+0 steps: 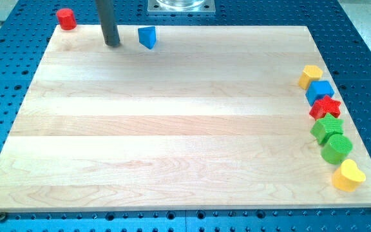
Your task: Place the triangle at the top side of the hexagon
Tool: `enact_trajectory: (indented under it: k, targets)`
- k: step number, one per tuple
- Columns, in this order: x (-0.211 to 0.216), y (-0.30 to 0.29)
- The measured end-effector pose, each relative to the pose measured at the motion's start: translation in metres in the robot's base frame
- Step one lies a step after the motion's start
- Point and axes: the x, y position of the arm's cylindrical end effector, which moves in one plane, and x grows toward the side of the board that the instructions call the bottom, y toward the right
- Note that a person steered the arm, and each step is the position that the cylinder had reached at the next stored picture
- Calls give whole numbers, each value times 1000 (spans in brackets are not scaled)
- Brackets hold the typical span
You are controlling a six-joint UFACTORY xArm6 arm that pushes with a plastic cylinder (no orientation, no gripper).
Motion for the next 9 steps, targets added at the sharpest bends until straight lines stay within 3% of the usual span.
enact_trajectory:
  k: [2,4,6,7,8,9]
  targets:
    - [0,192]
    - [-30,117]
    - [-30,284]
    - [-8,326]
    - [23,333]
    - [-12,280]
